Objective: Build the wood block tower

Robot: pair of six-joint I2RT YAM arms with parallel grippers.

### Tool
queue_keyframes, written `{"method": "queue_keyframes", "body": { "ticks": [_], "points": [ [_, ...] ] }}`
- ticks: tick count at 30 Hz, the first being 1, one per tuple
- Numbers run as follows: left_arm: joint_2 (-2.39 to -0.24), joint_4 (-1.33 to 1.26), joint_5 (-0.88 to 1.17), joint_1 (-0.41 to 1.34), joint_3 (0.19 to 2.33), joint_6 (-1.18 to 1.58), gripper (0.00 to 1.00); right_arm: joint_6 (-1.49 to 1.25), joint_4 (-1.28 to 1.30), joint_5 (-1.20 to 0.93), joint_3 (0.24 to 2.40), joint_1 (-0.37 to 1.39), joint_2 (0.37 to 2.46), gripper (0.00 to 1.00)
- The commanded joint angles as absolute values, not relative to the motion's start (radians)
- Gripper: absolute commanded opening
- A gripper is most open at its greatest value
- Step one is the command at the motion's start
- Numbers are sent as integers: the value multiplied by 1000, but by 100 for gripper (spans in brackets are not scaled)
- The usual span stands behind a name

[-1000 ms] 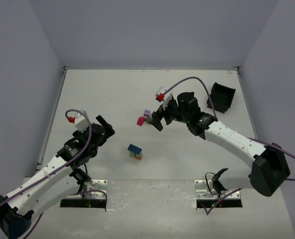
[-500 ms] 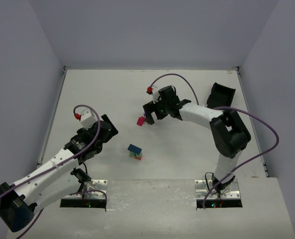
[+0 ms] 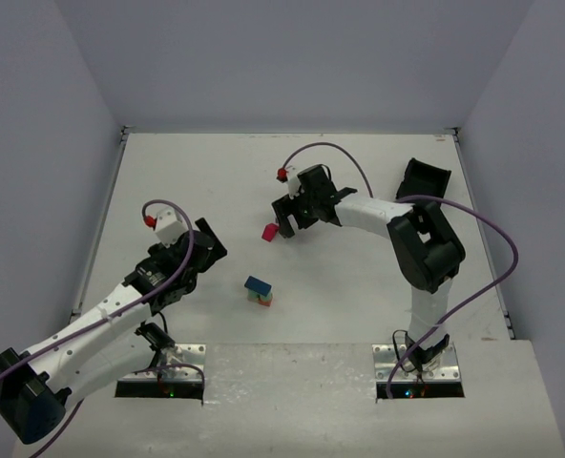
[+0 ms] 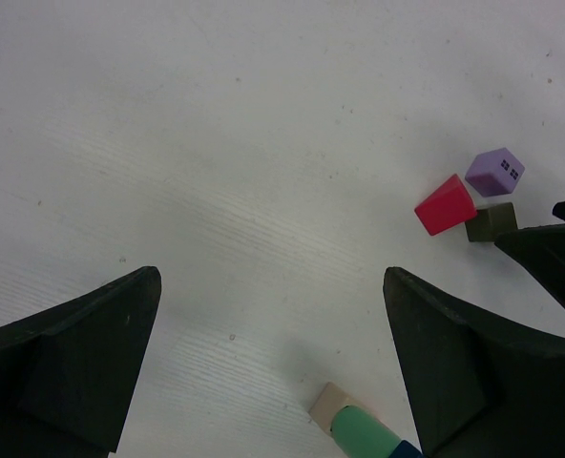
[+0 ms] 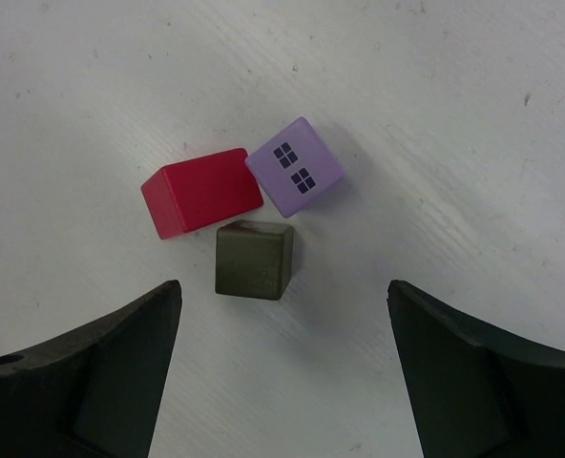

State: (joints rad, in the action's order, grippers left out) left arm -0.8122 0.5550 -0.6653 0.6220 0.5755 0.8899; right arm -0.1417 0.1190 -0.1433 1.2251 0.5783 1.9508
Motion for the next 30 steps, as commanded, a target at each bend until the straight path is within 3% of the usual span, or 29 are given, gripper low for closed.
{"method": "queue_keyframes", "body": {
  "ticks": [1, 5, 10, 17, 26, 30],
  "points": [
    [-819, 509, -667, 618, 604, 873, 100, -100, 50, -174, 1228, 589, 1980, 86],
    [-819, 508, -666, 618, 604, 874, 100, -83, 29, -178, 1221, 601, 2001, 84],
    [-817, 503, -660, 618, 609, 874, 100, -59, 15, -148, 1203, 628, 2000, 70],
    [-813, 482, -646, 617, 611, 865, 100, -37, -25, -135, 1163, 644, 1980, 30],
    [-836, 367, -468, 618, 639, 740, 100, 106, -172, -158, 1029, 655, 1816, 22],
    [-855, 277, -322, 618, 651, 674, 100, 153, -223, -267, 960, 657, 1688, 22]
  ]
}}
